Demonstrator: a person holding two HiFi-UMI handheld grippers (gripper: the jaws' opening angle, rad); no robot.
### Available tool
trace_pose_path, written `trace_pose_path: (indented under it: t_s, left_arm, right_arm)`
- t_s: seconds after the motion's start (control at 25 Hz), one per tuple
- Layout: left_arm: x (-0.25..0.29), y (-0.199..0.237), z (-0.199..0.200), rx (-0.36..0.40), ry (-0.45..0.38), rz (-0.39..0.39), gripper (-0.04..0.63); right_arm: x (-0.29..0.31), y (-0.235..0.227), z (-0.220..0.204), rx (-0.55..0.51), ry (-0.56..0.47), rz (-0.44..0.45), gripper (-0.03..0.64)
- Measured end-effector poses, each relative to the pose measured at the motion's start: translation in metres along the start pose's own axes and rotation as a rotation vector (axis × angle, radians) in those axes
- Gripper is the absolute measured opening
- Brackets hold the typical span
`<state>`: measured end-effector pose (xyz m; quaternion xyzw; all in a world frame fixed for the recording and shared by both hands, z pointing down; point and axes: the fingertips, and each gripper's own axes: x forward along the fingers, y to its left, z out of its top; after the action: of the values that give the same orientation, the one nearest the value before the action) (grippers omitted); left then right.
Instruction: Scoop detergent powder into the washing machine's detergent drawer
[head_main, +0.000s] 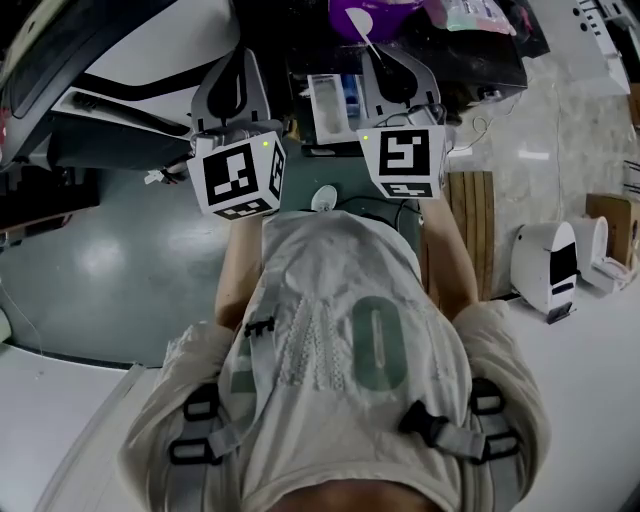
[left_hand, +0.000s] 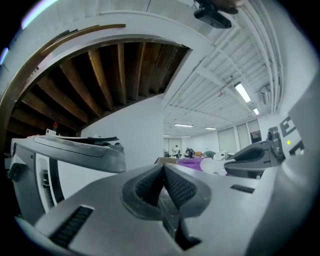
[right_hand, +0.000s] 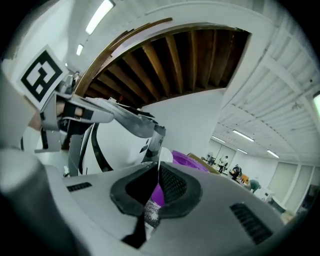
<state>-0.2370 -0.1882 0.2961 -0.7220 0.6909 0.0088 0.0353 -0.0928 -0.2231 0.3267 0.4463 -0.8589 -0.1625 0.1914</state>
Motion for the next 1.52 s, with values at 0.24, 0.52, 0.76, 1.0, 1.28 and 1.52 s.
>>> trace_pose_path:
  t_s: [0.24, 0.52, 0.76, 1.0, 1.28, 1.52]
  left_arm:
    - [0.002, -0.017, 0.006, 0.014, -0.013, -0.034, 0.020]
    - [-0.001, -0.027, 0.013, 0.026, -0.024, -0.048, 0.020]
    - [-0.001, -0.039, 0.019, 0.036, -0.035, -0.067, 0.020]
    - [-0.004, -0.043, 0.020, 0.043, -0.038, -0.072, 0.020]
    - [-0.003, -0.045, 0.022, 0.042, -0.041, -0.073, 0.020]
    - [-0.003, -0.049, 0.022, 0.044, -0.039, -0.076, 0.020]
  right_arm:
    - [-0.015, -0.021, 0.012, 0.216, -0.069, -0.050, 0.012]
    - [-0.042, -0.046, 0.018, 0.448, -0.183, -0.111, 0.012]
    - [-0.061, -0.050, 0.008, 0.539, -0.208, -0.153, 0.011]
    - [-0.069, -0.048, -0.005, 0.535, -0.173, -0.163, 0.011]
    - [-0.072, -0.052, -0.006, 0.554, -0.183, -0.166, 0.011]
    - [-0.073, -0.055, -0.009, 0.559, -0.180, -0.163, 0.011]
